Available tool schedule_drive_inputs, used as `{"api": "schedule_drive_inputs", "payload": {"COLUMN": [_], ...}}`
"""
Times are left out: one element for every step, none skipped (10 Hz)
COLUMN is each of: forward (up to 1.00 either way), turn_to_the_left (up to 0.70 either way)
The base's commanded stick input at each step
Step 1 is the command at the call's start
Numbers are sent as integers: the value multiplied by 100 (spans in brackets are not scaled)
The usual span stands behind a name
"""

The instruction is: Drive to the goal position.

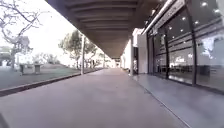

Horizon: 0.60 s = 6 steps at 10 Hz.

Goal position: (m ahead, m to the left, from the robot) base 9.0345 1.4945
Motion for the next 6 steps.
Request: {"api": "schedule_drive_inputs", "payload": {"forward": [70,70,70,70,70,70], "turn_to_the_left": [0,0,0,0,0,0]}}
